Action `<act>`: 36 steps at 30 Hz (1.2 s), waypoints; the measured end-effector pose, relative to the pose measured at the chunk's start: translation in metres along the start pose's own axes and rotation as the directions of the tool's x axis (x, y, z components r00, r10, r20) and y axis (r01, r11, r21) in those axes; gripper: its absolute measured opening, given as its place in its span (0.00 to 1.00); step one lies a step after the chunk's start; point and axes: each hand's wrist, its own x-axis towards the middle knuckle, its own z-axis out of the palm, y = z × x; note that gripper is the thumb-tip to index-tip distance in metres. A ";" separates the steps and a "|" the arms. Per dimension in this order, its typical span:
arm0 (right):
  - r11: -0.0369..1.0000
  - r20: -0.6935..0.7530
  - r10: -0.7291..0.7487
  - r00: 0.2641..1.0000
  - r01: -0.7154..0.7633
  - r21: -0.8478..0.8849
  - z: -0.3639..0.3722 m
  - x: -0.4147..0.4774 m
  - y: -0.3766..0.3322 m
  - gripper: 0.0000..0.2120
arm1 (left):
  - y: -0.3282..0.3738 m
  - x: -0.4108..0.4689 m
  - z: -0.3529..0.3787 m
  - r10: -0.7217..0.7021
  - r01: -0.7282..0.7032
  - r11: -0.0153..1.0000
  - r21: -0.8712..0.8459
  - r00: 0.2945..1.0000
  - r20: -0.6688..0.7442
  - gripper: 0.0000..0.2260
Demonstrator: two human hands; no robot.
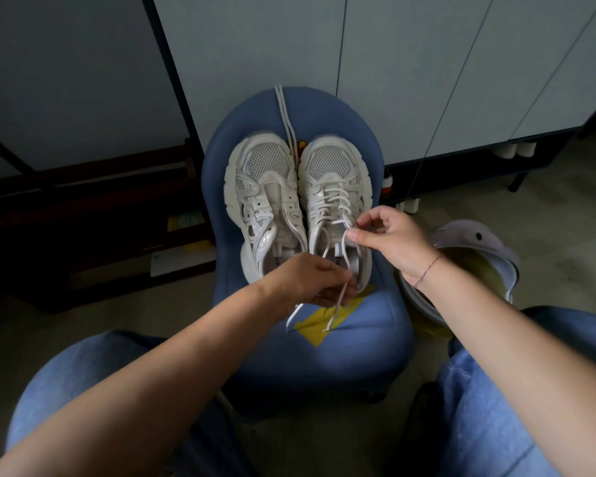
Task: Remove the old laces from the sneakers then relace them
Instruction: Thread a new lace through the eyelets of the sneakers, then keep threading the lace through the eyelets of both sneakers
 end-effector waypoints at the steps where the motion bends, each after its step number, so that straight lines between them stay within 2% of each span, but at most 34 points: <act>1: 1.000 0.001 0.003 1.000 -0.003 0.002 0.001 0.000 0.000 0.11 | 0.003 0.000 -0.003 0.037 -0.037 0.999 0.005 0.999 -0.030 0.08; 4: 1.000 -0.001 0.007 1.000 -0.007 0.004 0.001 0.001 -0.001 0.11 | 0.016 -0.005 -0.015 0.164 -0.166 0.986 -0.002 0.979 -0.121 0.09; 6: 1.000 0.002 0.021 1.000 -0.021 -0.005 0.000 0.000 -0.001 0.10 | 0.024 -0.008 -0.030 0.295 -0.287 0.955 0.069 0.925 -0.238 0.08; 7: 0.999 0.006 0.029 1.000 -0.028 -0.018 0.000 0.000 -0.001 0.09 | 0.027 -0.009 -0.038 0.365 -0.352 0.931 0.102 0.872 -0.327 0.07; 8: 0.999 0.009 0.032 0.999 -0.032 -0.027 -0.001 -0.001 -0.001 0.09 | 0.029 -0.011 -0.047 0.423 -0.410 0.903 0.132 0.786 -0.450 0.05; 10: 0.999 0.007 0.026 1.000 -0.026 -0.031 -0.001 -0.002 -0.003 0.09 | 0.031 -0.012 -0.065 0.452 -0.455 0.868 0.200 0.554 -0.699 0.01; 11: 0.999 0.001 0.021 1.000 -0.021 -0.041 -0.001 -0.003 -0.003 0.09 | 0.029 -0.010 -0.075 0.411 -0.423 0.881 0.212 0.462 -0.786 0.07; 12: 0.999 -0.007 0.013 1.000 -0.014 -0.050 -0.001 -0.004 -0.004 0.08 | 0.024 -0.005 -0.086 0.344 -0.366 0.912 0.187 0.429 -0.835 0.14; 13: 0.999 -0.015 0.004 1.000 -0.004 -0.054 0.000 -0.004 -0.004 0.08 | 0.019 0.002 -0.096 0.263 -0.313 0.942 0.124 0.453 -0.852 0.22; 15: 0.998 -0.030 -0.020 0.999 0.018 -0.057 0.000 -0.005 -0.007 0.07 | 0.014 0.012 -0.107 0.101 -0.257 0.964 -0.066 0.587 -0.803 0.35; 16: 0.997 -0.042 -0.034 0.999 0.031 -0.068 0.000 -0.004 -0.008 0.06 | 0.012 0.019 -0.109 0.048 -0.256 0.954 -0.156 0.645 -0.762 0.39; 18: 0.993 -0.076 -0.072 0.995 0.064 -0.103 0.000 -0.001 -0.014 0.05 | 0.012 0.028 -0.106 0.002 -0.262 0.931 -0.254 0.699 -0.715 0.35; 20: 0.986 -0.087 -0.128 0.988 0.118 -0.116 0.002 0.007 -0.024 0.04 | 0.012 0.034 -0.103 -0.016 -0.265 0.921 -0.287 0.709 -0.705 0.34; 22: 0.975 -0.080 -0.192 0.978 0.180 -0.131 0.008 0.020 -0.039 0.03 | 0.011 0.037 -0.105 -0.030 -0.261 0.908 -0.327 0.739 -0.673 0.44; 23: 0.964 -0.084 -0.228 0.970 0.213 -0.161 0.014 0.030 -0.048 0.02 | 0.011 0.039 -0.106 -0.020 -0.267 0.907 -0.326 0.746 -0.665 0.44; 24: 0.950 -0.094 -0.267 0.959 0.245 -0.195 0.019 0.041 -0.059 0.02 | 0.011 0.040 -0.107 -0.007 -0.275 0.906 -0.321 0.750 -0.662 0.39; 27: 0.901 -0.140 -0.369 0.919 0.317 -0.295 0.041 0.079 -0.084 0.06 | 0.010 0.043 -0.106 0.043 -0.304 0.909 -0.285 0.748 -0.663 0.15; 28: 0.887 -0.155 -0.390 0.908 0.324 -0.329 0.050 0.091 -0.090 0.07 | 0.009 0.043 -0.107 0.055 -0.311 0.910 -0.273 0.745 -0.665 0.12; 29: 0.875 -0.170 -0.401 0.900 0.322 -0.361 0.059 0.104 -0.095 0.08 | 0.008 0.043 -0.108 0.065 -0.318 0.910 -0.266 0.743 -0.666 0.12; 33: 0.799 -0.217 -0.412 0.885 0.237 -0.552 0.084 0.133 -0.106 0.09 | 0.003 0.046 -0.113 0.050 -0.288 0.923 -0.256 0.748 -0.662 0.28; 36: 0.776 -0.264 -0.418 0.869 0.190 -0.602 0.092 0.141 -0.106 0.09 | 0.000 0.048 -0.116 0.047 -0.271 0.930 -0.248 0.757 -0.652 0.26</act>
